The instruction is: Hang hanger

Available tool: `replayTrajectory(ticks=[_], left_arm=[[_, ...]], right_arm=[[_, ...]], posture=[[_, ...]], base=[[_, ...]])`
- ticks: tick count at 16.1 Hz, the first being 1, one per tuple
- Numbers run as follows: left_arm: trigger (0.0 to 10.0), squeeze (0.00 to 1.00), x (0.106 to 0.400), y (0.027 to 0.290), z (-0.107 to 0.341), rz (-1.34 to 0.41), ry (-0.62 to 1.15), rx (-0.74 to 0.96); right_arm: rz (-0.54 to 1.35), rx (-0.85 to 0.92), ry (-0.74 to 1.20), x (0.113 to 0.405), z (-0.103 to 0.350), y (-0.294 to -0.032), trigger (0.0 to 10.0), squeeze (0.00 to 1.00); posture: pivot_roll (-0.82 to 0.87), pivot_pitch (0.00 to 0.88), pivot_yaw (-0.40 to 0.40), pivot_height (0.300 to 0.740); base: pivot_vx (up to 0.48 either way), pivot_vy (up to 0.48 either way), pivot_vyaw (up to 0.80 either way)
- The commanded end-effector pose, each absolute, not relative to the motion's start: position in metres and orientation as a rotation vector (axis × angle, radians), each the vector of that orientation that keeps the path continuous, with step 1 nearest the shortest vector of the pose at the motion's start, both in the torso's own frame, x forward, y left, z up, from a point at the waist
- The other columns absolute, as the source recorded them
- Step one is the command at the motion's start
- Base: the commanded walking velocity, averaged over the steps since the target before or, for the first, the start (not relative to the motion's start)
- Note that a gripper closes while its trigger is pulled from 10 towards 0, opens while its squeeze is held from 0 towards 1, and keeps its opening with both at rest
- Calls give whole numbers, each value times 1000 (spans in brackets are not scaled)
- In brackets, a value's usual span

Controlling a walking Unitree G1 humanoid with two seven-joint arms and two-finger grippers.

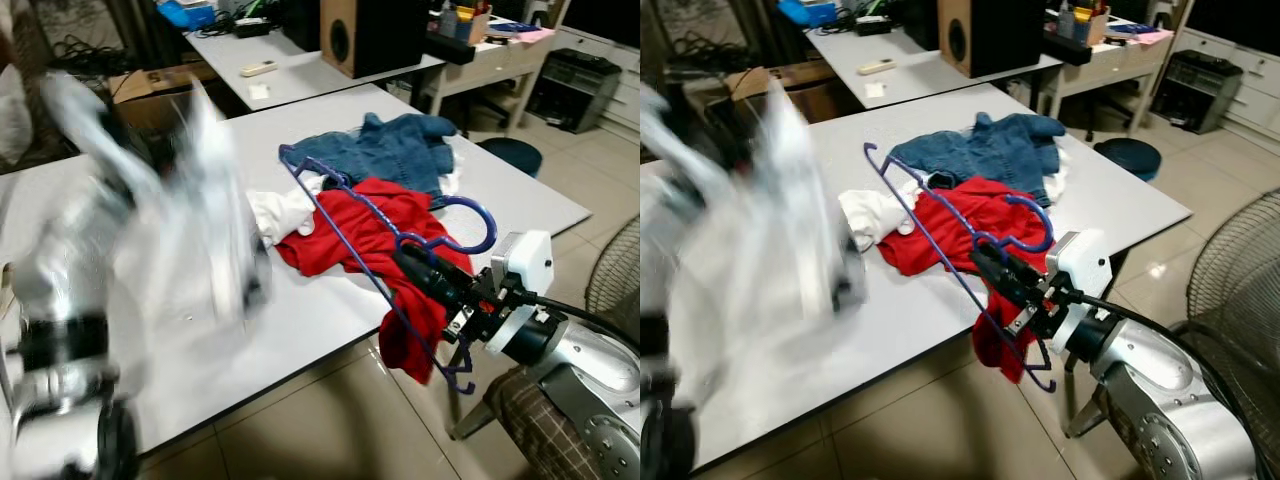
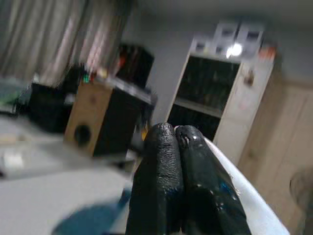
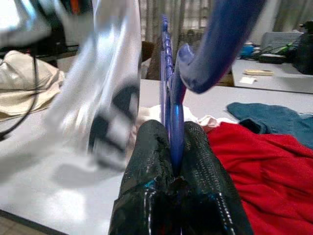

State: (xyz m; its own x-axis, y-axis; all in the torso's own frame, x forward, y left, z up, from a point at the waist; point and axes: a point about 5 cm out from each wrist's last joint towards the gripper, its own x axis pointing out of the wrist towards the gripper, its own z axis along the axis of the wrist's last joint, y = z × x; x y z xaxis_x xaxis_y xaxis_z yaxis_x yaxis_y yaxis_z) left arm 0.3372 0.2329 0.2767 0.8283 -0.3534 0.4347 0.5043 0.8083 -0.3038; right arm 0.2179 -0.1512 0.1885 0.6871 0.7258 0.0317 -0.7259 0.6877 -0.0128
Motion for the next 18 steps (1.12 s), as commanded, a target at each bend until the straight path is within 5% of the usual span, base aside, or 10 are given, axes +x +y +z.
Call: replayTrajectory(ticks=[1,3,5,6,7,8,9,15,16,18], left_arm=[[0,0,339,239,247,-417,-205,-338],[0,0,327,233,179,-439,181,62],[0,0,321,227,170,-430,223,15],[4392,0,322,227,171,-426,215,26],[4392,0,322,228,172,-425,214,42],[10000,455,323,230,176,-438,193,30],[10000,1000,323,232,182,-453,169,17],[10000,1000,314,246,207,-368,-33,-85],[10000,314,308,241,205,-355,-54,-102],[10000,8,291,218,187,-389,-7,-79]], right_arm=[[825,-3,-45,215,192,-150,10000,0],[833,-26,-12,212,186,-148,10000,0],[836,-44,14,211,183,-148,10000,0],[840,-50,30,210,180,-147,10000,0],[845,-54,37,209,179,-146,10000,0],[848,-57,45,209,178,-146,10000,0],[840,-61,50,209,177,-146,10000,0],[575,-40,54,216,171,-158,10000,0],[529,-43,57,215,170,-157,10000,0],[452,-46,64,214,164,-158,10000,0]], posture=[[6,0,95,740],[4,0,99,740],[6,0,97,740],[8,0,95,740],[8,0,95,740],[10,0,96,740],[12,0,96,740],[4,0,95,740],[4,0,92,740],[6,0,76,740]], base=[[0,0,0],[0,0,0],[0,0,0],[0,0,0],[0,0,0],[0,0,0],[0,0,0],[0,0,0],[0,0,0],[0,0,0]])
